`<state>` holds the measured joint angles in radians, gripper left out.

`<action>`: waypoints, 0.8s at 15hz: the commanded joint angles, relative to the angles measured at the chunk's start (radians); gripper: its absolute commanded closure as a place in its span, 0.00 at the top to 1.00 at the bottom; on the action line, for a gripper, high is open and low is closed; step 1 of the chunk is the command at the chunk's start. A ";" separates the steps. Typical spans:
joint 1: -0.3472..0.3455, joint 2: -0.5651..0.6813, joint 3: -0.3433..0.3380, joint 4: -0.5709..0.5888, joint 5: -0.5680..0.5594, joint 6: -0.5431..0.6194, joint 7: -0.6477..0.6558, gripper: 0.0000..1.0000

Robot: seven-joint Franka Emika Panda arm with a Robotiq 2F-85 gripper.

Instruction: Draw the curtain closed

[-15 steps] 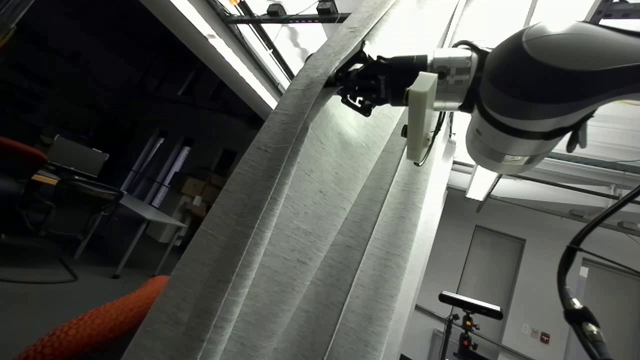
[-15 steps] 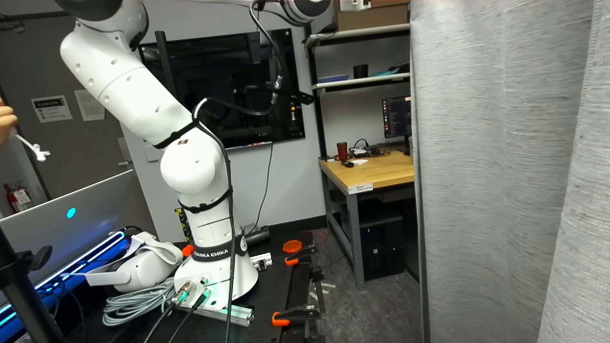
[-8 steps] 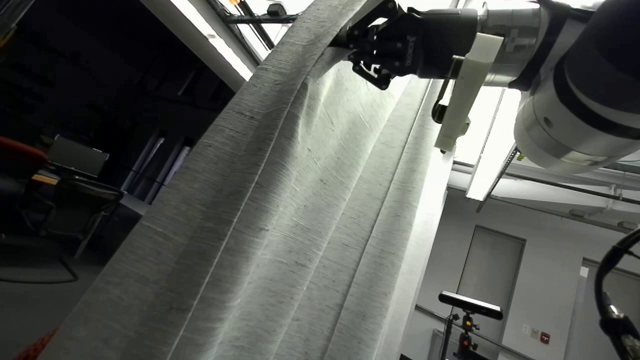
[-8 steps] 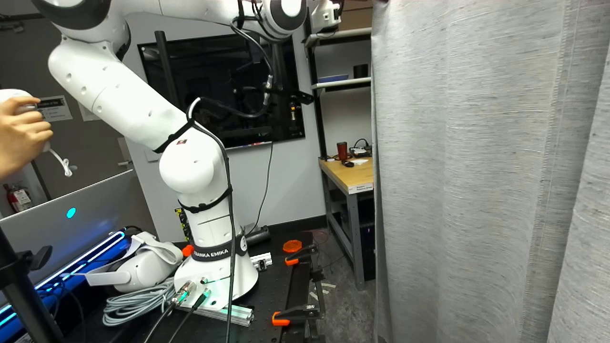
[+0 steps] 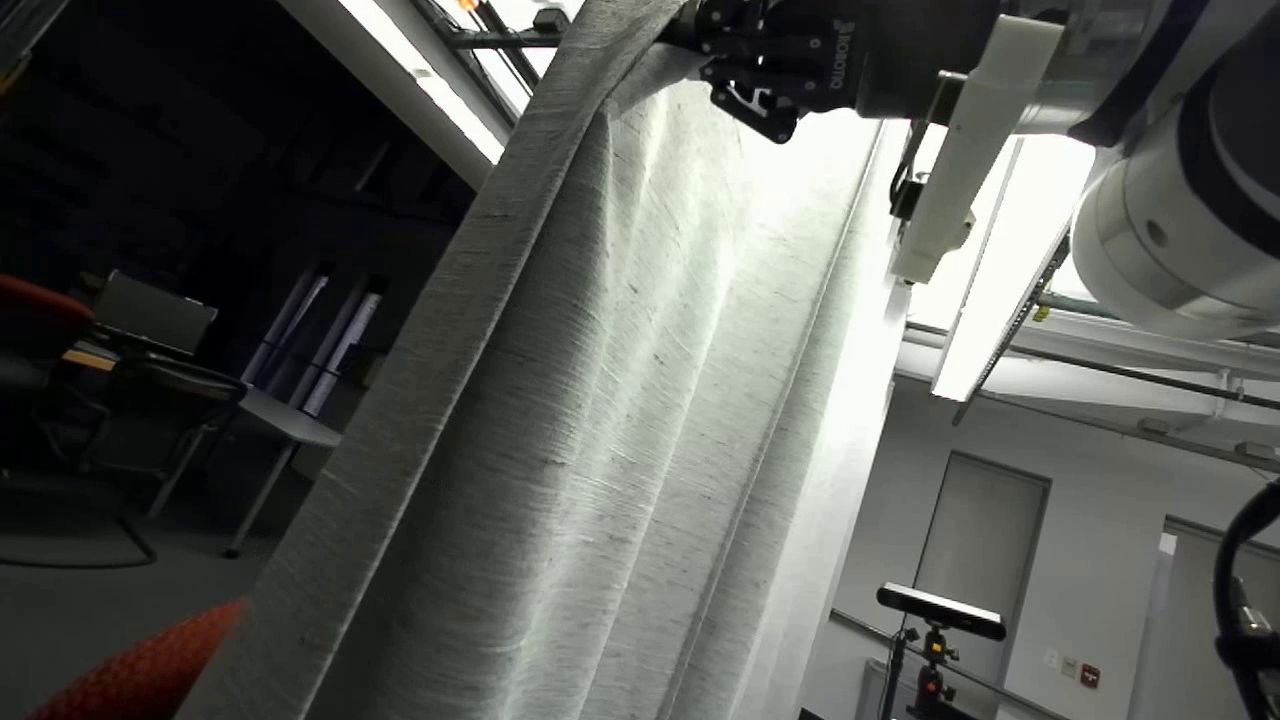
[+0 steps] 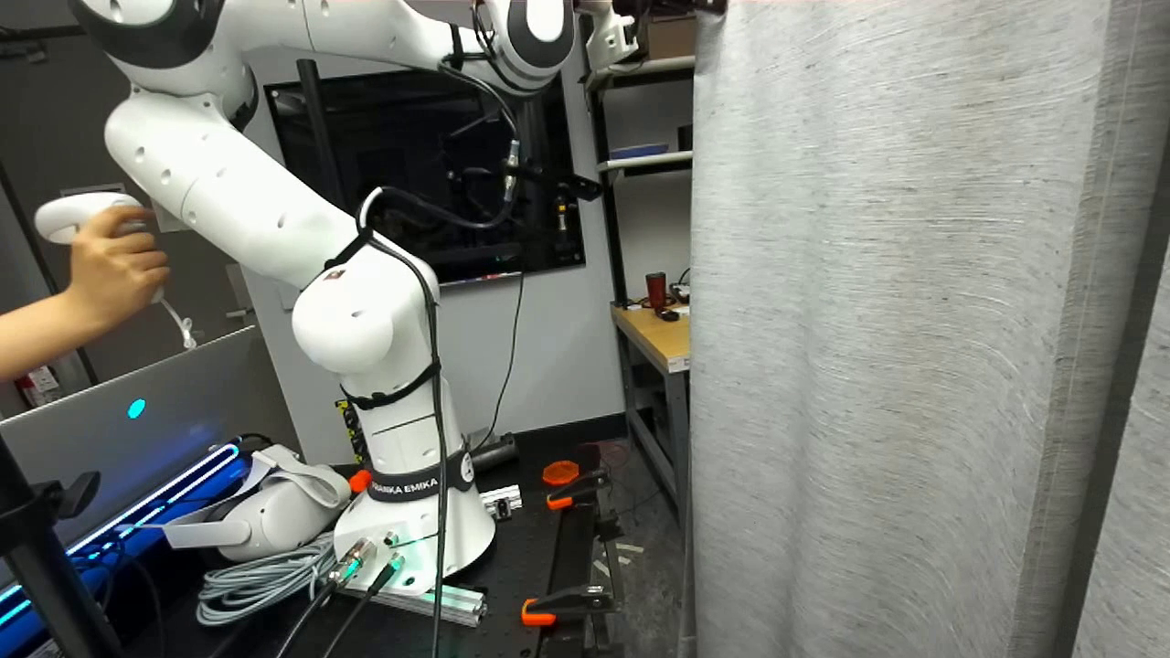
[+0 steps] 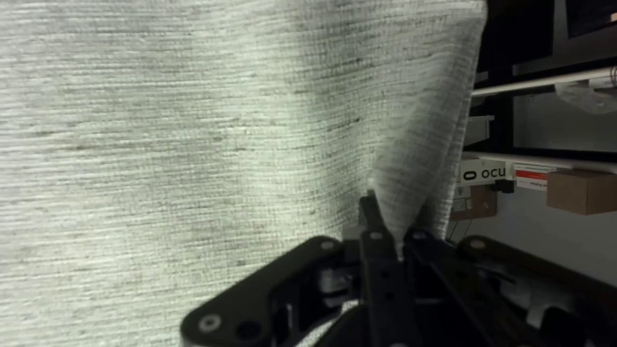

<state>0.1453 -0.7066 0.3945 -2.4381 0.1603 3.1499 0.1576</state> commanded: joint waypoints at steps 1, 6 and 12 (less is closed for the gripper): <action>-0.052 -0.026 0.122 -0.099 -0.030 -0.051 0.068 0.00; -0.086 -0.098 0.188 -0.111 -0.046 -0.064 0.069 0.00; -0.090 -0.160 0.243 -0.127 -0.062 -0.068 0.072 0.00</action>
<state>0.0275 -0.8249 0.5577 -2.4569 0.1213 3.1455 0.1796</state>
